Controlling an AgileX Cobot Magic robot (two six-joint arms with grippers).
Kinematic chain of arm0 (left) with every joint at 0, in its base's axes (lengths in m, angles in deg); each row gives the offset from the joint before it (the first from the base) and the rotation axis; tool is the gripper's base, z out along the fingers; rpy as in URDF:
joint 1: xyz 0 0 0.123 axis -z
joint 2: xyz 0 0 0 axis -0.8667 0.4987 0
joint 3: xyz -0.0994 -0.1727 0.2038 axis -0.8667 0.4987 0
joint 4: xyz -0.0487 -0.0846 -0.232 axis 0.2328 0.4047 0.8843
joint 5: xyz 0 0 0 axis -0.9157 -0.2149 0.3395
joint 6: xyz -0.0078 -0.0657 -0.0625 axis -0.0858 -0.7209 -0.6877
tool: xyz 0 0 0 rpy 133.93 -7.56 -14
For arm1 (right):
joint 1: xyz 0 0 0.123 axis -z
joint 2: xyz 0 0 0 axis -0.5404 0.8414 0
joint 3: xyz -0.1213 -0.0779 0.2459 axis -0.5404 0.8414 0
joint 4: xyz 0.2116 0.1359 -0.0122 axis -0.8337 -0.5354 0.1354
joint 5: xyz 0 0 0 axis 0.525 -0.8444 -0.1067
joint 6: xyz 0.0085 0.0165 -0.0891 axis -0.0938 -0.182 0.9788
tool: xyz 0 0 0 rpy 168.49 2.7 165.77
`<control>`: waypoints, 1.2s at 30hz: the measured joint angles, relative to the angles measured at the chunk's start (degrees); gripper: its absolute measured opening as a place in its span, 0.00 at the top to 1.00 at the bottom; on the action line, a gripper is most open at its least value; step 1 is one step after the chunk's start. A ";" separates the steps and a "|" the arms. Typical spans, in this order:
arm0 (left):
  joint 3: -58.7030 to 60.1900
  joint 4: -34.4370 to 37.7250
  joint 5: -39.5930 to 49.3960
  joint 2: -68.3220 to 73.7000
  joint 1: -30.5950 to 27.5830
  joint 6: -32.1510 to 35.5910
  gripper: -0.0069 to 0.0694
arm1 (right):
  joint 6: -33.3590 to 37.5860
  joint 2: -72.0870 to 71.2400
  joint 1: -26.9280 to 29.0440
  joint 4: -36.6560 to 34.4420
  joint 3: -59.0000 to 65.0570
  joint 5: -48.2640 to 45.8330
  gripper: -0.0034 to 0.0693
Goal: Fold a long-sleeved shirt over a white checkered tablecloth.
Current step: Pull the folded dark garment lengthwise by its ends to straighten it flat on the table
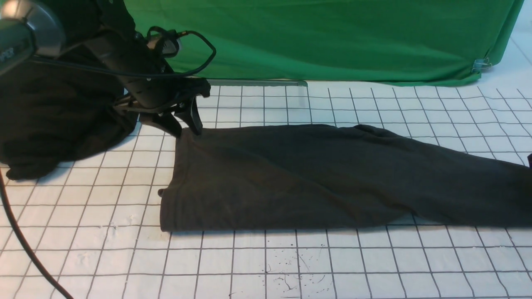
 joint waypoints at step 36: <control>18.44 -1.60 -5.30 -8.80 0.00 0.00 0.51 | 0.50 7.75 2.19 -7.72 -6.00 -14.36 0.83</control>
